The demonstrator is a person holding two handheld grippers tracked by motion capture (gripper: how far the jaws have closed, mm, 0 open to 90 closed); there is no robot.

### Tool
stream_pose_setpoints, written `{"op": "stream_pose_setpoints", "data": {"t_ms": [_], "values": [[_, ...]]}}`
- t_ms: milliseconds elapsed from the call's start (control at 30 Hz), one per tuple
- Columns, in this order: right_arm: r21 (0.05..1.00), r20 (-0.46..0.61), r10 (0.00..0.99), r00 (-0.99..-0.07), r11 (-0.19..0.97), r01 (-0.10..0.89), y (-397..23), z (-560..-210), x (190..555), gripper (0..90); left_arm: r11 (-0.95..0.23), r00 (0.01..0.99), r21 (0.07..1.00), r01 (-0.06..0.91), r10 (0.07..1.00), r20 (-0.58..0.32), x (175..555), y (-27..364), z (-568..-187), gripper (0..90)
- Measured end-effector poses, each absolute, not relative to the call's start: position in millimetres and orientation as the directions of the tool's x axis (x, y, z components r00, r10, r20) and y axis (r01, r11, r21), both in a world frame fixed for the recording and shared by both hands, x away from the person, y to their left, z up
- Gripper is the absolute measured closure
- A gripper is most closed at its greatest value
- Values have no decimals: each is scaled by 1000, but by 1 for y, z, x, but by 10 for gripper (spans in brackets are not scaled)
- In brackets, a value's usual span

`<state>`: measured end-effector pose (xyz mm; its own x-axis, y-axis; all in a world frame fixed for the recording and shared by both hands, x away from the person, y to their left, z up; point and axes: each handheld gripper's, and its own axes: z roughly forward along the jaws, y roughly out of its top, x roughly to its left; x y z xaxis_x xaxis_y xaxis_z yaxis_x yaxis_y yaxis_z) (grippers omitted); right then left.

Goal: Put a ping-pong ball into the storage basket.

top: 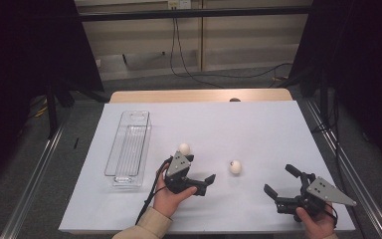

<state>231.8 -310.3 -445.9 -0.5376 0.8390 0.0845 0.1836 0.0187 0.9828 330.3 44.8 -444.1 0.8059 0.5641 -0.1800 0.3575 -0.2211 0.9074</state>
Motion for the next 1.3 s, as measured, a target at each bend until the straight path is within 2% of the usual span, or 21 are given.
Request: {"op": "stream_pose_setpoints", "data": {"t_ms": [1300], "values": [[983,83,835,-544,22,184,-309,-446,232,5,-257,810,888,382,556,-187,334,32,-446,22]]}}
